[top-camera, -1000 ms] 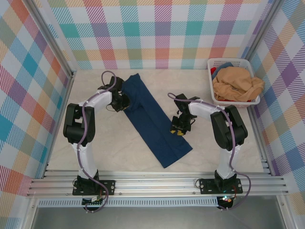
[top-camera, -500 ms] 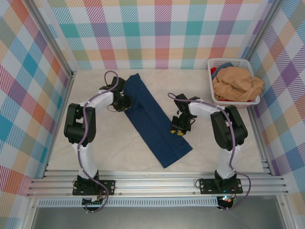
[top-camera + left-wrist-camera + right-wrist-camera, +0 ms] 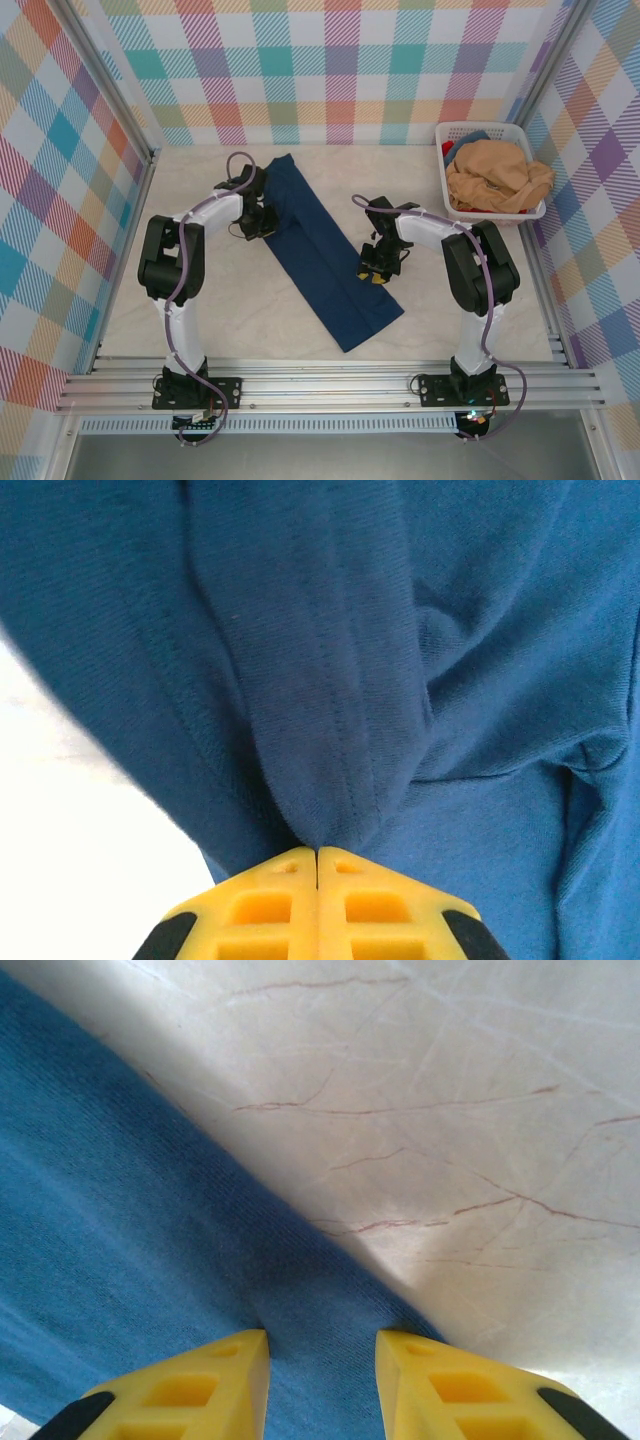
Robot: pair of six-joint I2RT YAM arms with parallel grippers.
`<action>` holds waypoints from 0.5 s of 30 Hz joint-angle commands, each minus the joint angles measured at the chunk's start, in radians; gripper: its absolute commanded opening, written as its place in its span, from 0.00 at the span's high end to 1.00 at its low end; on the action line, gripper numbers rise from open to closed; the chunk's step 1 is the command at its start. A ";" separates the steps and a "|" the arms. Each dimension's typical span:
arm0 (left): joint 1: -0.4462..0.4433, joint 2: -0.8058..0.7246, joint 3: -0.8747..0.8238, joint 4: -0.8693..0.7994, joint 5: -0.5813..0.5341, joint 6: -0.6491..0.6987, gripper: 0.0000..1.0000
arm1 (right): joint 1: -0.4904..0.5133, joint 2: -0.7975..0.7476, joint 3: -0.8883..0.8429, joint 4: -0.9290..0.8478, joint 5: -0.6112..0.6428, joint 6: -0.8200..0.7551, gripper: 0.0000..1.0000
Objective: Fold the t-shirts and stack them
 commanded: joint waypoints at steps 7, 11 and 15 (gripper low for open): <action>-0.011 -0.092 -0.032 0.015 -0.011 -0.043 1.00 | 0.003 0.028 -0.007 0.003 -0.014 -0.011 0.67; -0.011 -0.062 -0.038 0.027 0.003 -0.045 1.00 | 0.003 0.031 -0.001 0.001 -0.014 -0.013 0.66; -0.013 -0.032 -0.053 0.042 0.031 -0.047 1.00 | 0.003 0.034 0.004 -0.001 -0.015 -0.012 0.67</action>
